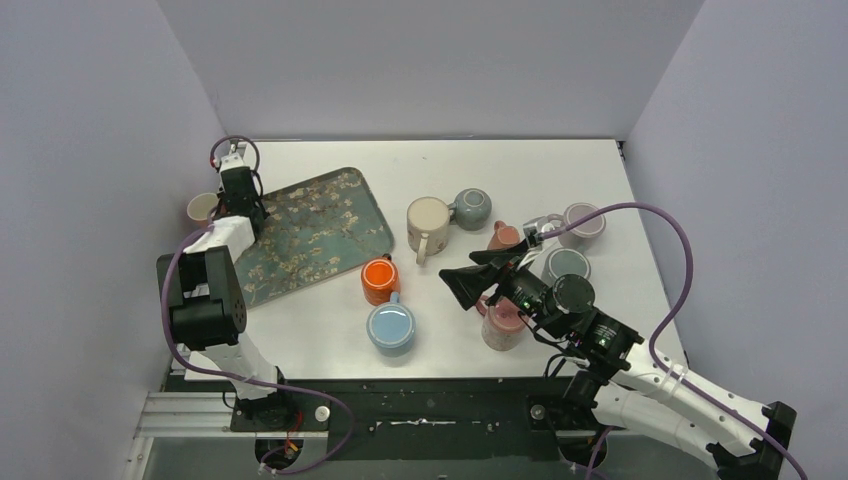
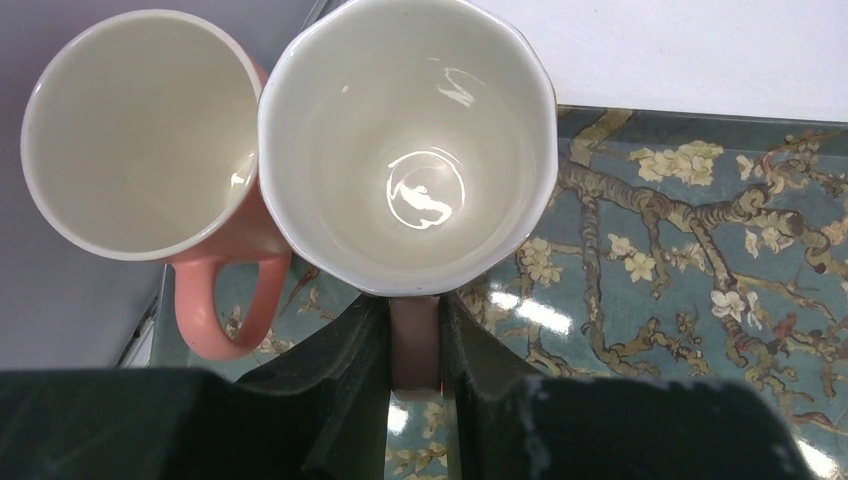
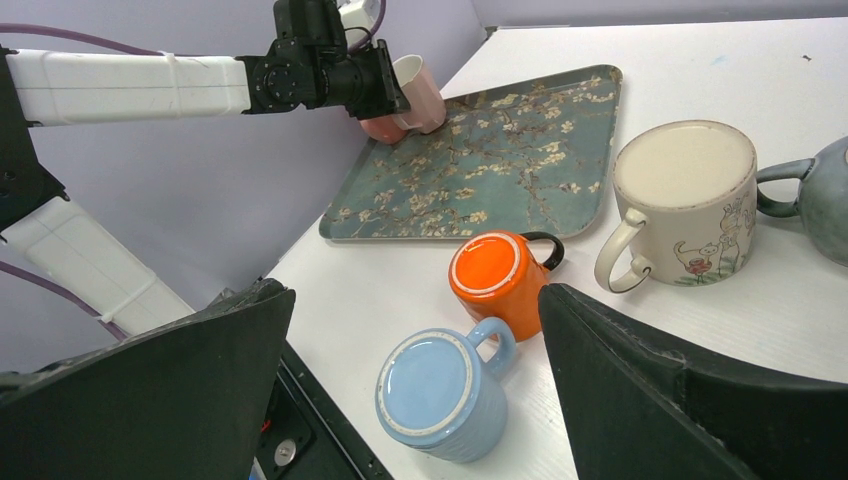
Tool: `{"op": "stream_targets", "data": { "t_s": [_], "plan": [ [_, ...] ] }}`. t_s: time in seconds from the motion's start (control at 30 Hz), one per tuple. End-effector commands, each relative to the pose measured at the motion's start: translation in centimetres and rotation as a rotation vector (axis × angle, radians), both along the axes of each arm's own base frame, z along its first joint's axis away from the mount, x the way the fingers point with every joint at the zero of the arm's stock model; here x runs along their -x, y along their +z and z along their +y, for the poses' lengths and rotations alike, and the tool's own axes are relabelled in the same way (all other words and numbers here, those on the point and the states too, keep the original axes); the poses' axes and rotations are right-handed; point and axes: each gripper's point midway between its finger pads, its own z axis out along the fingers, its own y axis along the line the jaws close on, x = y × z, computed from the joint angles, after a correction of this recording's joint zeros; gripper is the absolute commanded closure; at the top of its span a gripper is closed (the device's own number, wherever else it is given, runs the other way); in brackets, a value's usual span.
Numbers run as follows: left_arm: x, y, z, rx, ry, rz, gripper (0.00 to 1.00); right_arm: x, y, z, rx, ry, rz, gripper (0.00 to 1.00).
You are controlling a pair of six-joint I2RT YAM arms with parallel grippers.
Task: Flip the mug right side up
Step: Place the cup on the tray.
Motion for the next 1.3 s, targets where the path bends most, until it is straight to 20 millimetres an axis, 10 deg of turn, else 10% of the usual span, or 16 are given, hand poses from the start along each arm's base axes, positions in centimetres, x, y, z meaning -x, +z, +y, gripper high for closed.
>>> {"op": "stream_targets", "data": {
  "t_s": [0.0,0.53,1.0,1.27],
  "plan": [
    [-1.9,5.8,1.0,-0.037,0.024,-0.145,0.81,0.0,2.8,-0.6,-0.046,-0.02,-0.058,0.0],
    [-0.9,4.7,0.6,-0.021,0.013,-0.053,0.69,0.0,2.4,-1.0,-0.038,-0.033,-0.063,0.0],
    [0.5,4.9,1.4,-0.044,0.07,-0.014,0.77,0.2,2.4,-1.7,-0.034,-0.046,-0.068,0.0],
    [0.4,7.0,-0.2,0.007,-0.009,-0.041,0.6,0.1,2.3,-1.7,-0.033,-0.049,-0.06,0.0]
  ]
}}
